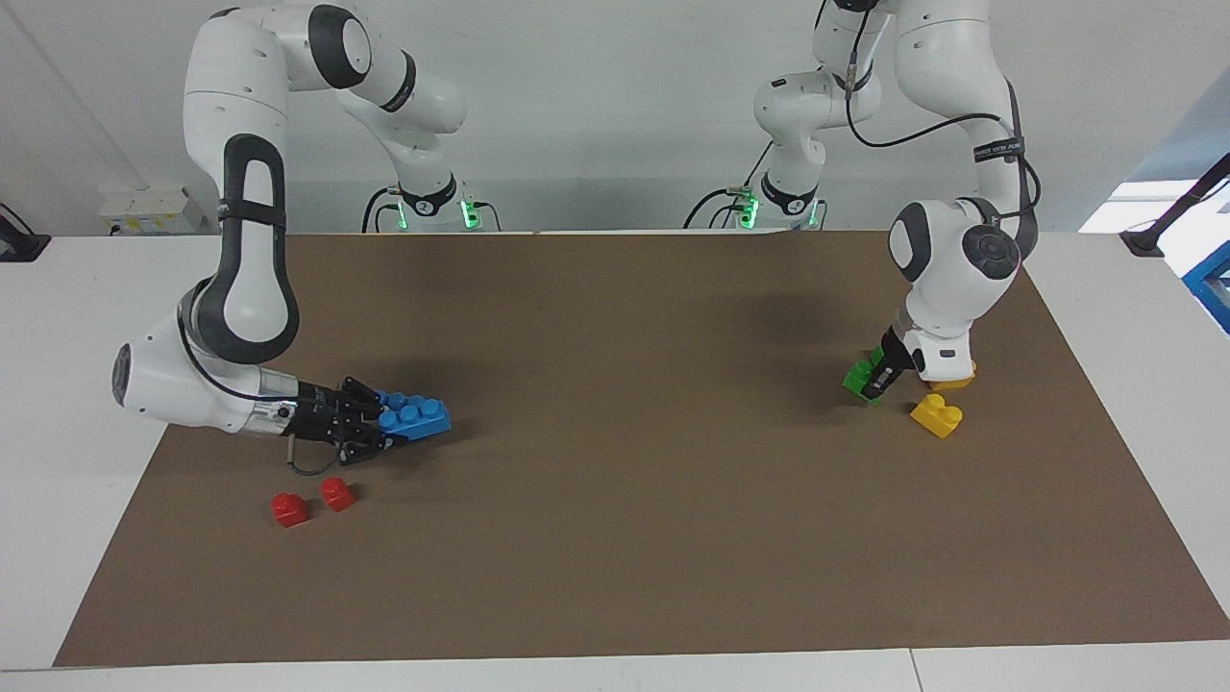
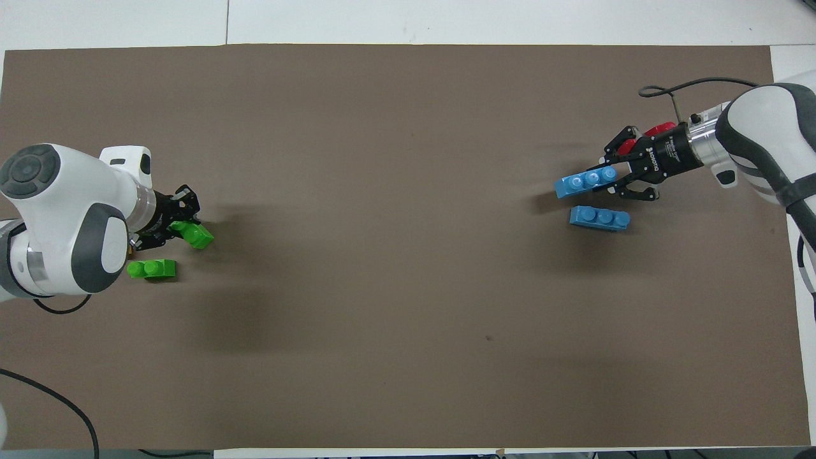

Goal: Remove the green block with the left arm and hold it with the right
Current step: 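Carry the green brick toward the yellow brick while the right gripper carries blue, then open the left gripper to release the green brick and draw it back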

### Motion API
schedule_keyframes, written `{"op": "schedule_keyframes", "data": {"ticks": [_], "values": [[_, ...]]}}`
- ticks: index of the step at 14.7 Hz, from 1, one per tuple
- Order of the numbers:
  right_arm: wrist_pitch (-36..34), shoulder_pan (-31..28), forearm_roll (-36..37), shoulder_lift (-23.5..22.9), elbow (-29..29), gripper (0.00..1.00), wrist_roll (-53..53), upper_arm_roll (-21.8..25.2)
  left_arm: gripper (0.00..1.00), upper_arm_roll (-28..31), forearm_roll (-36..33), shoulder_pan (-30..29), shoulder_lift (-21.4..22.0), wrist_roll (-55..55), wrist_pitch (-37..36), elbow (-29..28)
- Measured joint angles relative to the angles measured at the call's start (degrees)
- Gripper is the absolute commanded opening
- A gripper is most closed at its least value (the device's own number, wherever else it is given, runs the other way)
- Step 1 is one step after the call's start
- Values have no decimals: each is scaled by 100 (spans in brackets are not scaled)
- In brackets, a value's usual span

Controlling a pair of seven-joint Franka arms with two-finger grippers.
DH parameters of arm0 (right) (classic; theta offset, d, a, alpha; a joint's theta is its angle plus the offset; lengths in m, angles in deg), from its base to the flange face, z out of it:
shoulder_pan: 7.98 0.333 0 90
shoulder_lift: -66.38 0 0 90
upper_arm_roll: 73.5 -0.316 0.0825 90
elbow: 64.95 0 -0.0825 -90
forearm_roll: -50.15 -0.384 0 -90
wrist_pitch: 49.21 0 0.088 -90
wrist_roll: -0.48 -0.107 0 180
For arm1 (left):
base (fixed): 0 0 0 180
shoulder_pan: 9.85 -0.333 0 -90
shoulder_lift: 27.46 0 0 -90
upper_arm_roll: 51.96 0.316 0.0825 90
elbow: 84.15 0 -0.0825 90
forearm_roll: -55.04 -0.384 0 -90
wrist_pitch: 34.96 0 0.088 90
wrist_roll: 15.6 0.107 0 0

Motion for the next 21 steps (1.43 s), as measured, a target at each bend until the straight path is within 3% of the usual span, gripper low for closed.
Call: {"op": "schedule_keyframes", "data": {"ticks": [6,7,8,15,21], "values": [[144,130,2,-304,-421,0,-173,-37,0,-10,2,0,-109,213,150,-3],[255,167,3,-328,-435,0,-249,-43,13,-10,3,0,-109,301,157,-3],[347,219,3,-355,-443,0,-315,-45,99,-11,6,0,-111,412,165,-3],[888,393,250,-493,-486,0,-860,-47,100,-32,12,1,-160,635,18,57],[1061,441,339,-496,-506,0,-1168,-47,100,-42,12,1,156,639,-1272,1148]]}}
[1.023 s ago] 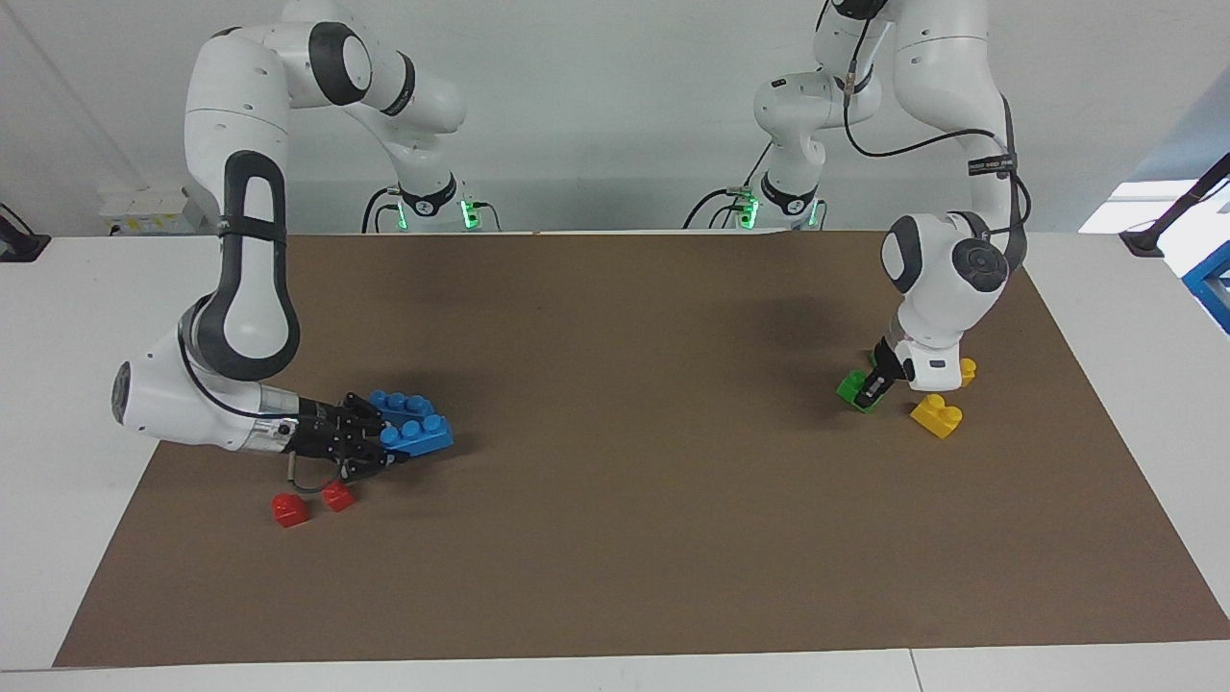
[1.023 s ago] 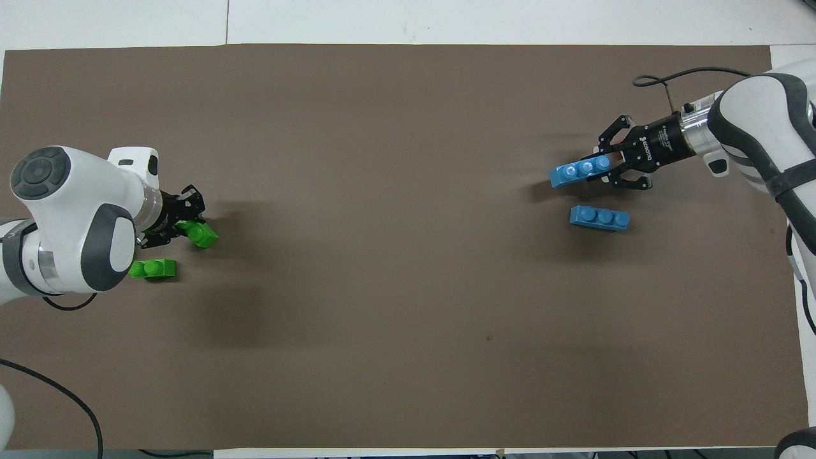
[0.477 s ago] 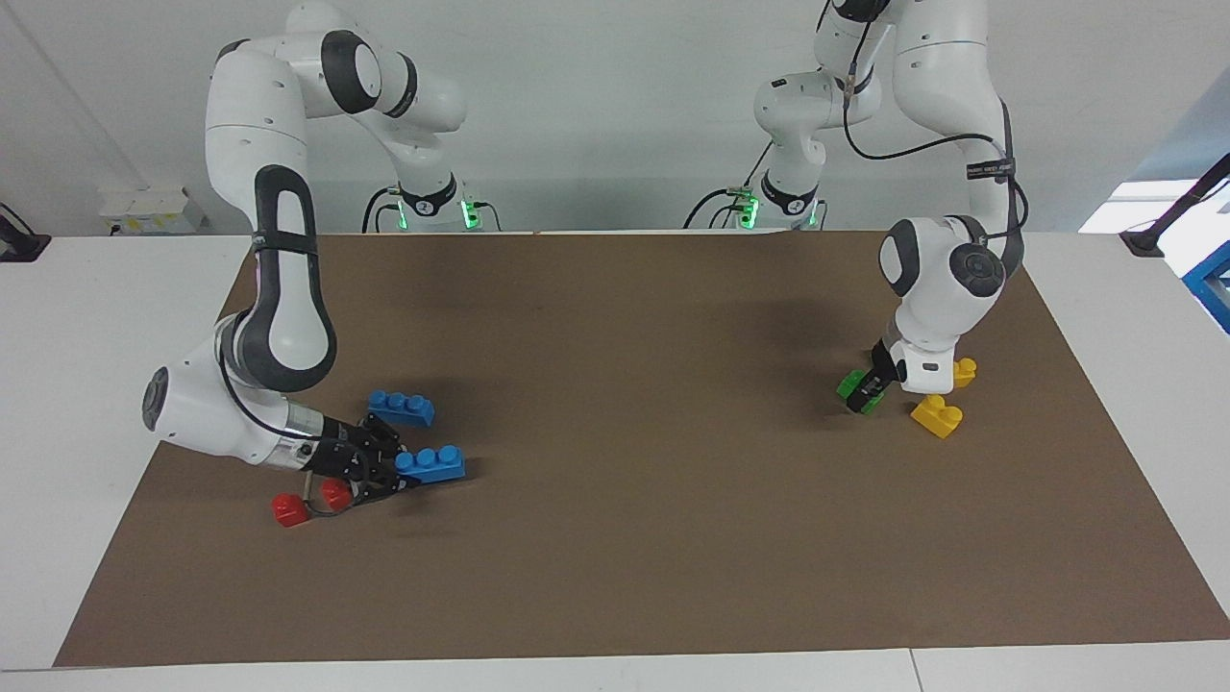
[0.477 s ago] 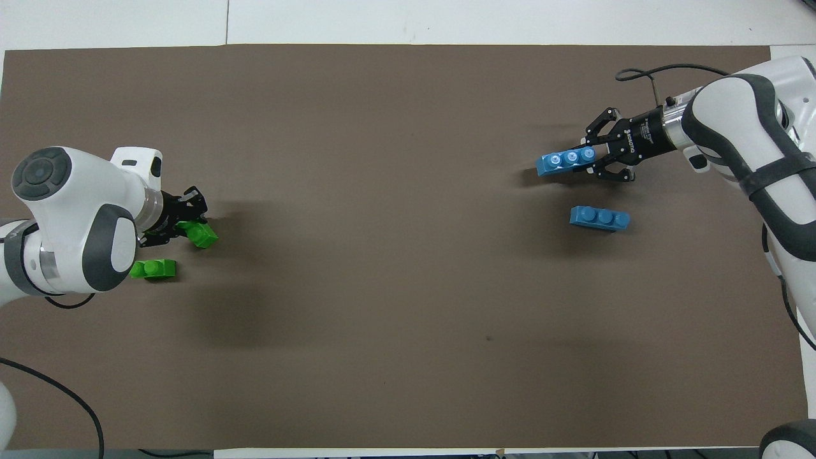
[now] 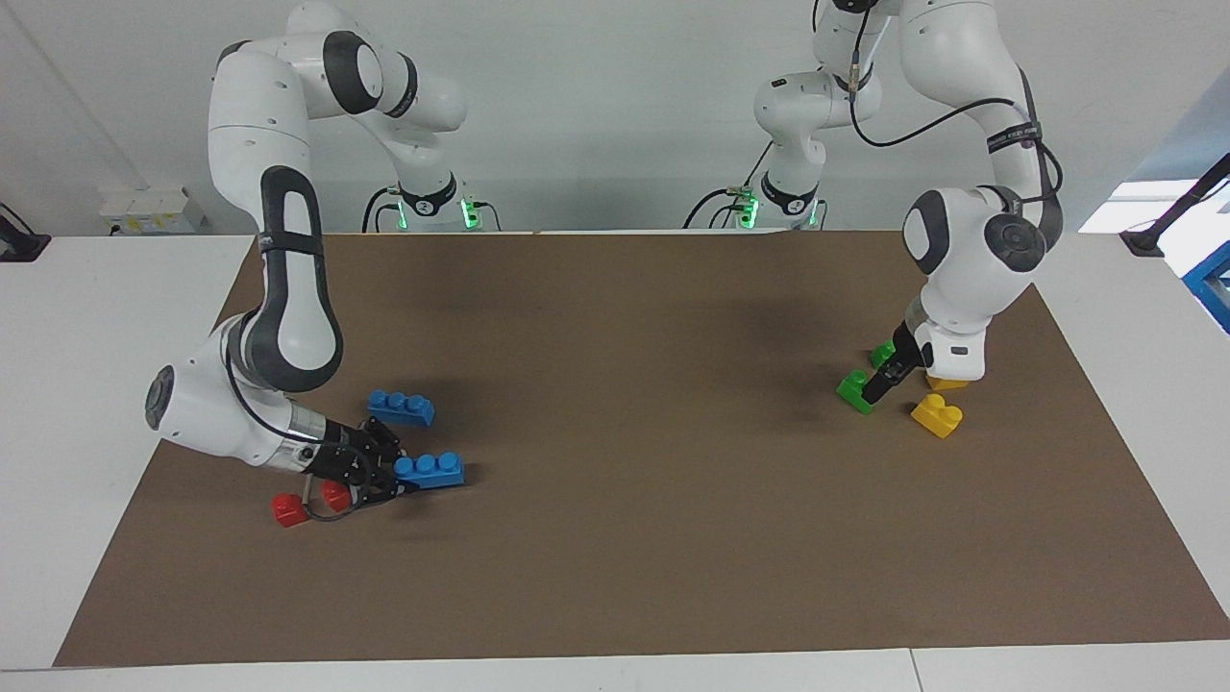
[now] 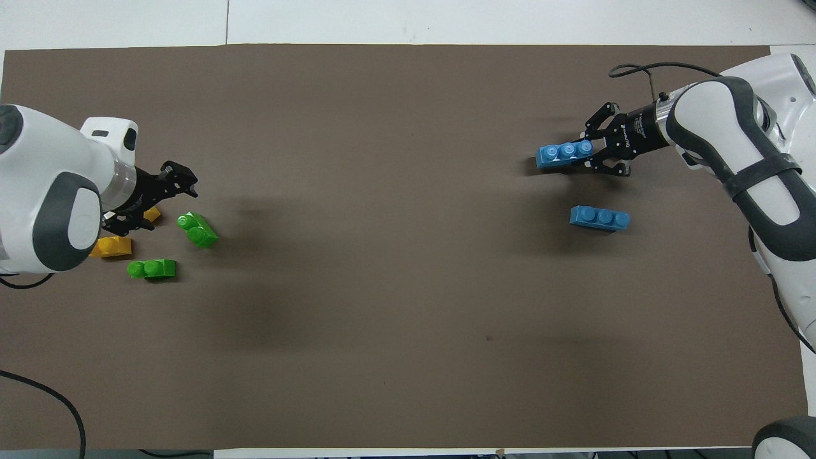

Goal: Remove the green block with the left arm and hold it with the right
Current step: 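Open the left gripper to release the green brick and draw it back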

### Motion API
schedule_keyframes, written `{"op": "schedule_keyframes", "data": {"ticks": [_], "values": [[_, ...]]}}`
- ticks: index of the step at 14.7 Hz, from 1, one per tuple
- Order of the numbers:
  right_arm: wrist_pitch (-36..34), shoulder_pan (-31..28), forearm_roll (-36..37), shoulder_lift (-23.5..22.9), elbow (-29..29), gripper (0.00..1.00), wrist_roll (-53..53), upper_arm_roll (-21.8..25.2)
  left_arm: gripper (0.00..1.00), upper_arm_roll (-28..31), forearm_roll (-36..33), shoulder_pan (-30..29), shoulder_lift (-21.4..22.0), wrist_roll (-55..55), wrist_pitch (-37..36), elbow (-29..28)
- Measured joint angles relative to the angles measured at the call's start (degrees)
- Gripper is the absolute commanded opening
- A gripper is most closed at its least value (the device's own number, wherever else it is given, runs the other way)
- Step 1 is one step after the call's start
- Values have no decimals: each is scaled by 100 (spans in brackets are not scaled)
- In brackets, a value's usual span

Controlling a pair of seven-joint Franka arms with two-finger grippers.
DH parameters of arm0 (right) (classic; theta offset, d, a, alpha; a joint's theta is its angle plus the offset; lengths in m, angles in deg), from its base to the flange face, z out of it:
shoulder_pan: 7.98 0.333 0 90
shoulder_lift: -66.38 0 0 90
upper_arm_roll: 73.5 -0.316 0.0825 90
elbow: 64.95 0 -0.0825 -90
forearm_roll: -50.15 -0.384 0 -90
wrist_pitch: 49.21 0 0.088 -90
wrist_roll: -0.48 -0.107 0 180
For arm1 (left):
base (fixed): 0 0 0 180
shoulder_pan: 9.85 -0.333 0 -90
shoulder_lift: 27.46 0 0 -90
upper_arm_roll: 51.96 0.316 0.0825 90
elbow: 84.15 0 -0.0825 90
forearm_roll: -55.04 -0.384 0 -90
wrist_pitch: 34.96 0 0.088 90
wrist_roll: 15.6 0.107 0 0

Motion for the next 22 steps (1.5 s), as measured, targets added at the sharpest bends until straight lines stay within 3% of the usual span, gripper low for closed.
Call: {"op": "schedule_keyframes", "data": {"ticks": [5,12,13,14,17,22], "values": [[235,5,5,-63,58,0,-39,1,100,-55,0,19,159,862,-868,955],[365,12,5,-71,160,0,-16,-12,100,-66,1,31,1043,2251,-1818,1095],[365,9,3,-71,161,21,-16,-14,100,-66,1,33,1098,2441,-1889,1092],[365,5,1,-71,162,76,-16,-16,100,-66,1,34,1139,2666,-1951,1092],[365,5,2,-73,201,89,-9,-16,100,-59,1,34,1254,3164,-2242,1090],[358,45,2,-38,225,93,-1,-23,100,-45,1,37,1342,3515,-2231,1083]]}}
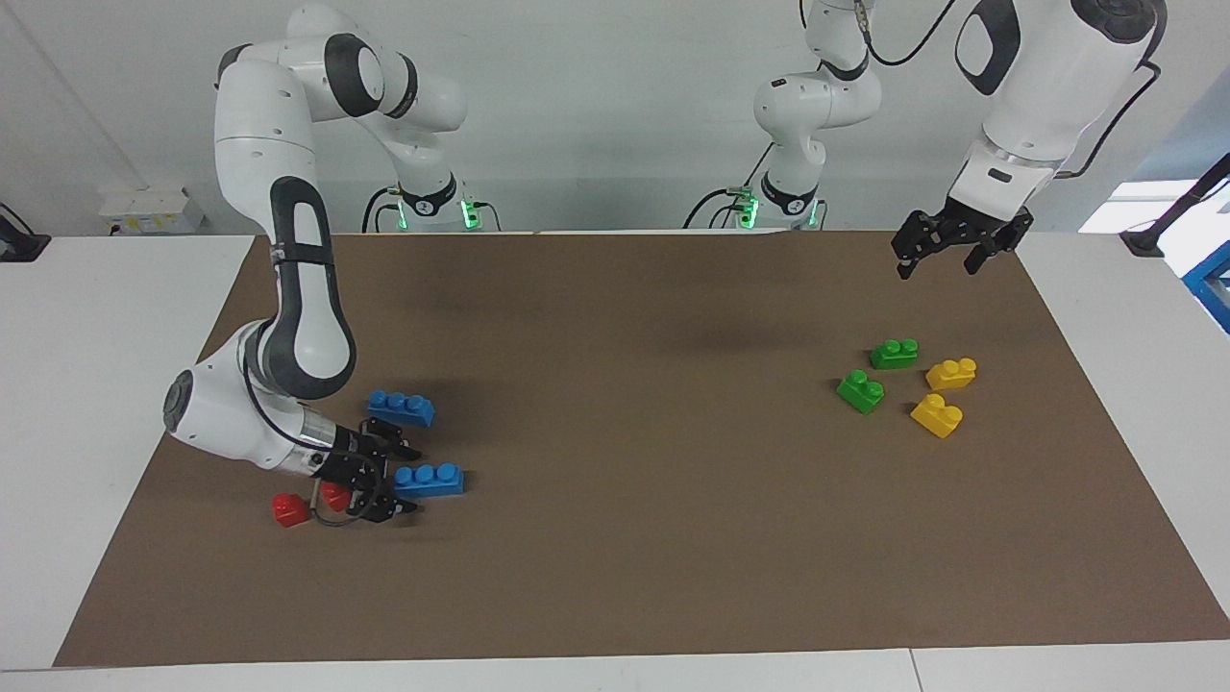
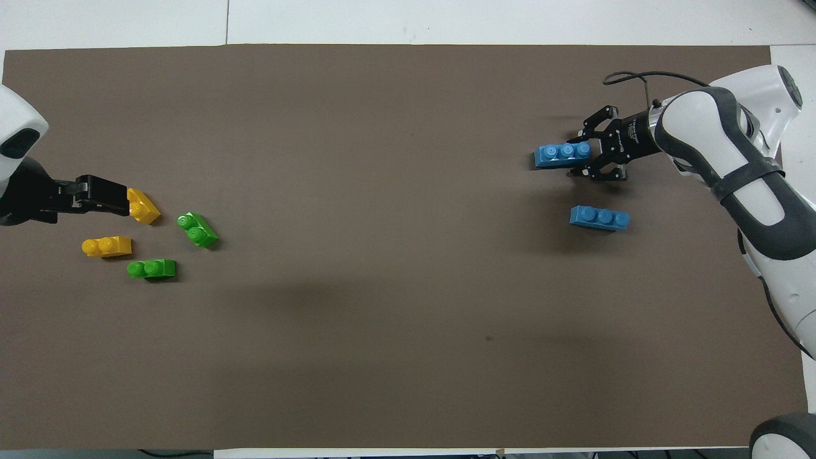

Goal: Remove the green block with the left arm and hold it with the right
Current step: 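Open the left gripper to release the green brick and draw it back, then open the right gripper to release the blue brick and draw it back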

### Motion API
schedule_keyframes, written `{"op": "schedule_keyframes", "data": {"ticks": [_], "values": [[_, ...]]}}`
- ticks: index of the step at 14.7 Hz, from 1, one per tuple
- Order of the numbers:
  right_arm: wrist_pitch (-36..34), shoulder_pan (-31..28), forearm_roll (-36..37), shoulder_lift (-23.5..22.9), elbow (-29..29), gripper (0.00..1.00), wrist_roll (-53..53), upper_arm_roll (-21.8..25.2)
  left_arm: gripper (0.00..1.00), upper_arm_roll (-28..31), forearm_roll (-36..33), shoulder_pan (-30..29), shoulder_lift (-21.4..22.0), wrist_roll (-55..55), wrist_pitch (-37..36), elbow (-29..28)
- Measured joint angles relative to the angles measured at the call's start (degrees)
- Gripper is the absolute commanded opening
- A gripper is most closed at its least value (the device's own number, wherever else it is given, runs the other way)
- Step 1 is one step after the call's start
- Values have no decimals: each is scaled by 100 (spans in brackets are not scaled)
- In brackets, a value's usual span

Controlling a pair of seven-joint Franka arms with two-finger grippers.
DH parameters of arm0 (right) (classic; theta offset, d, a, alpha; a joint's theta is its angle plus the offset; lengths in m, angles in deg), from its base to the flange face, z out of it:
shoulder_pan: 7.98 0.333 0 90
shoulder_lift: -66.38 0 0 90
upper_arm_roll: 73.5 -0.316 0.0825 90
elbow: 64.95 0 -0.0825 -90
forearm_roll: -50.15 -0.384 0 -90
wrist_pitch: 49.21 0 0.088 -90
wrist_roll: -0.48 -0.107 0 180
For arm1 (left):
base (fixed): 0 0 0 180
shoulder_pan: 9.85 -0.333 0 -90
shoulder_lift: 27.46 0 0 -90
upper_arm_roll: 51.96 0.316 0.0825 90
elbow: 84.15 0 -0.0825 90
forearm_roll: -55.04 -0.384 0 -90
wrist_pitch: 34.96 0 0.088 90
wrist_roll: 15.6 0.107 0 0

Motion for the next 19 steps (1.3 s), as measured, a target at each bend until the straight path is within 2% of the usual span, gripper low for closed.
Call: {"op": "schedule_keyframes", "data": {"ticks": [9,14,19], "values": [[-613,2,3,861,0,93,-277,5,100,10,2,57,0,0,25,0],[-1043,-92,46,1383,0,96,-449,33,100,15,122,112,1,-2,-122,30],[-1592,-213,680,2061,-20,98,-162,34,100,41,168,112,6,-4,-234,77]]}}
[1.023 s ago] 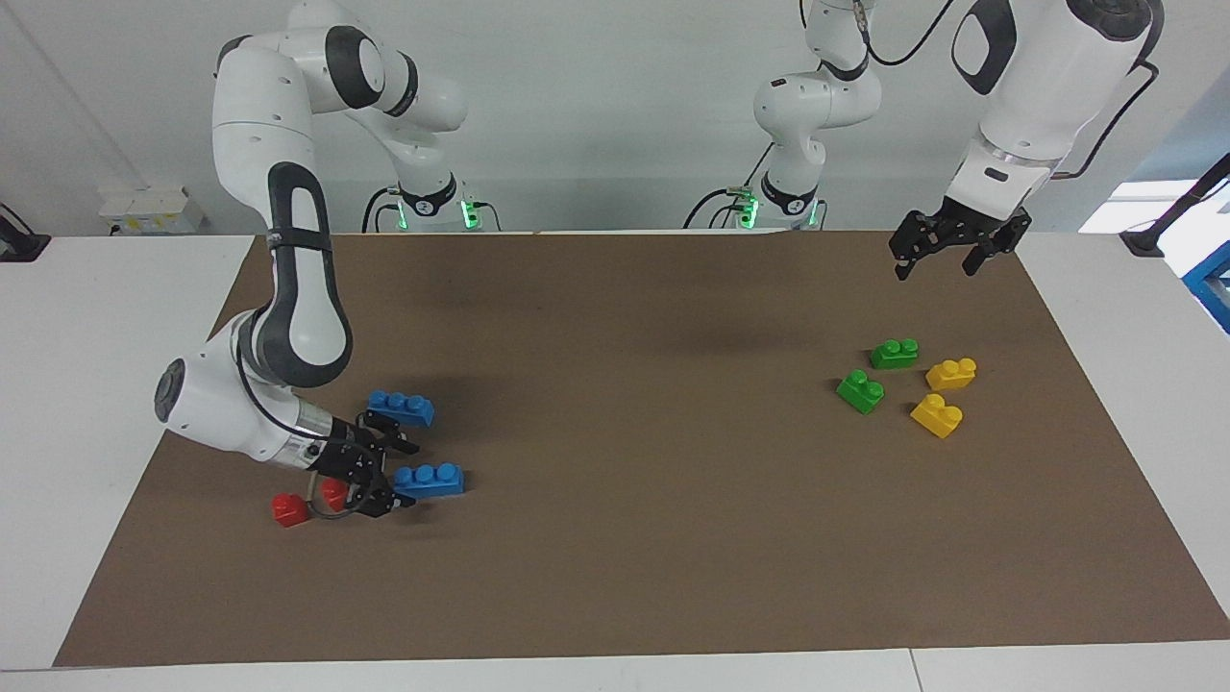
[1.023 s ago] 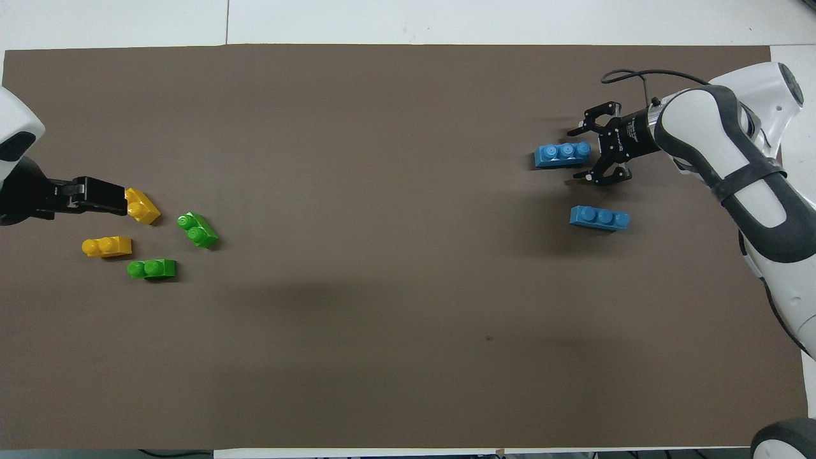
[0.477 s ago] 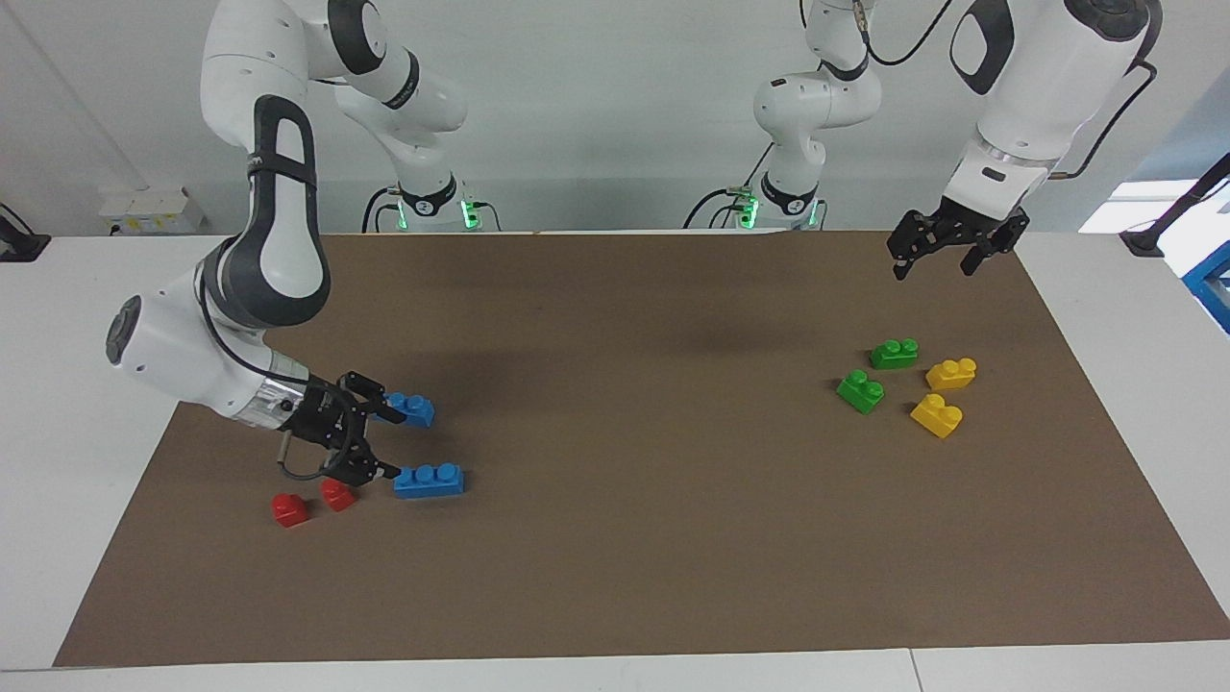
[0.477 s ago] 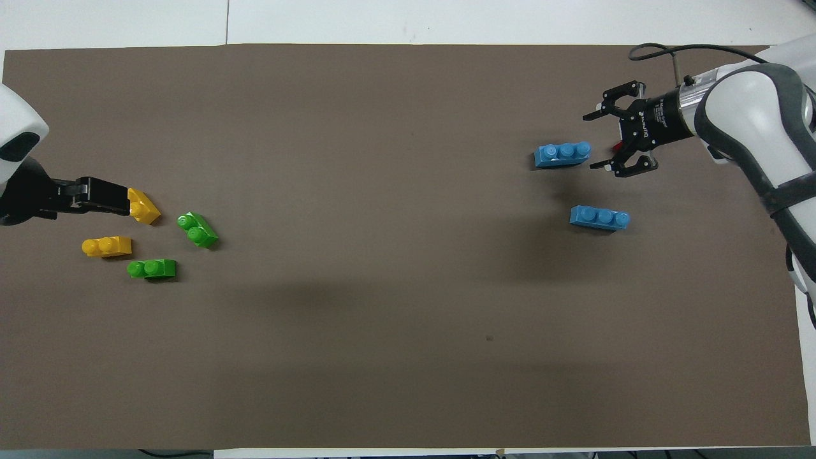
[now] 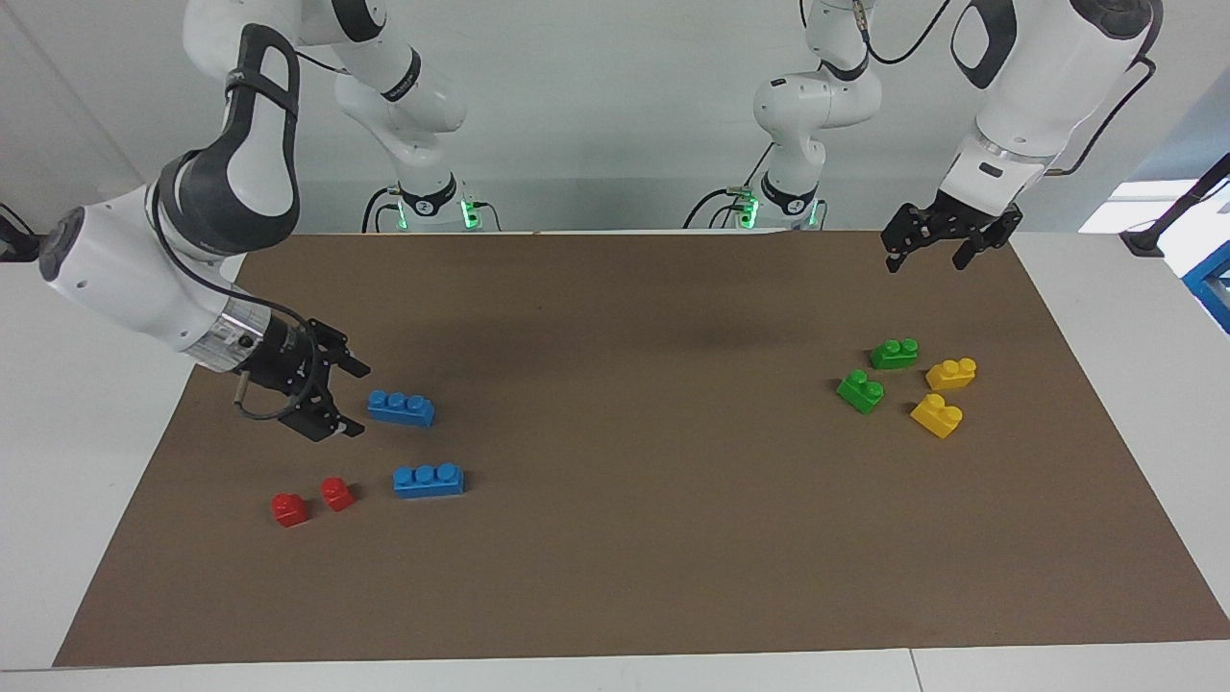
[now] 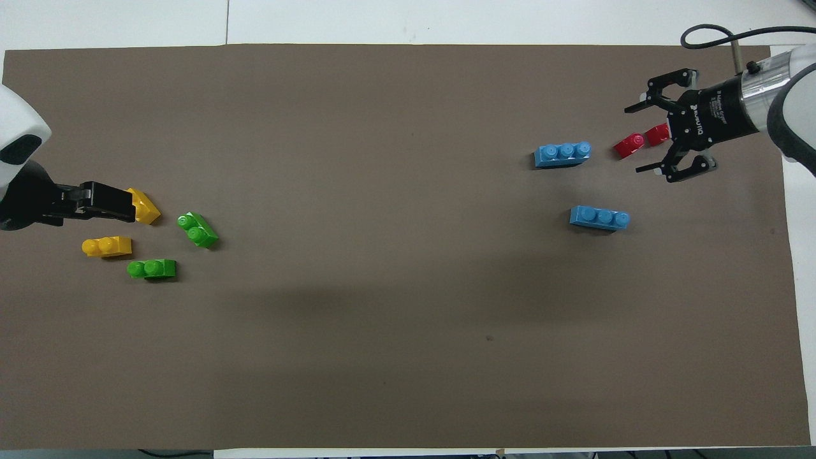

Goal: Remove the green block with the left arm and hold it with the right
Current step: 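Open the right gripper to release the blue brick and draw it back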

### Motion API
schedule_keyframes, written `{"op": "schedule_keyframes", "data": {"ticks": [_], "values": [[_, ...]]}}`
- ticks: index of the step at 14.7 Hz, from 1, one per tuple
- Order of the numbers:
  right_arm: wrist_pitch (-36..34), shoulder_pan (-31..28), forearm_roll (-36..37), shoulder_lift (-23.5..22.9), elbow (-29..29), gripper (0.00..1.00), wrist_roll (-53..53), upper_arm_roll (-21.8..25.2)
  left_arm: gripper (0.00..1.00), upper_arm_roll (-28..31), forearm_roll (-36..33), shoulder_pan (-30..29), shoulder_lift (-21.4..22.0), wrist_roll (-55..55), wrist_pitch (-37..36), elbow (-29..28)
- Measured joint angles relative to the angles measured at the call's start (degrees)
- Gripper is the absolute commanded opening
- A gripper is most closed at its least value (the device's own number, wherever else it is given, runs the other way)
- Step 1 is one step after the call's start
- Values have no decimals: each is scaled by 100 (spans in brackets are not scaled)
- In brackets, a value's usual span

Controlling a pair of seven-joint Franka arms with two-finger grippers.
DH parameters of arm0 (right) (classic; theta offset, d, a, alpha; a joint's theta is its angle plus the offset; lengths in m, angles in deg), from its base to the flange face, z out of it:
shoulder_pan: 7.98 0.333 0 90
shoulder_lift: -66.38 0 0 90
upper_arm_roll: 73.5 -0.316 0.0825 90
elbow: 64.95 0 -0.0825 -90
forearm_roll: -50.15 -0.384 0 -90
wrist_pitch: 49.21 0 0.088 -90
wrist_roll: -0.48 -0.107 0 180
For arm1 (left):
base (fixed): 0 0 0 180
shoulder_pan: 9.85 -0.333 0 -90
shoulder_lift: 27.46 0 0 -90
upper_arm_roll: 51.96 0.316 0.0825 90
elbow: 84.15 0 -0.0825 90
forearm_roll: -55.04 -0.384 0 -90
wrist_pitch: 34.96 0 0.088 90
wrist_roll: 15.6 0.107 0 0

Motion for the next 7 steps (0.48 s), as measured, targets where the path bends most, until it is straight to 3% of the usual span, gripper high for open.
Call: {"op": "schedule_keyframes", "data": {"ticks": [7], "values": [[-492,-151,941,567,-8,98,2664,8,100,26,2,-1,22,-3,-9,1]]}}
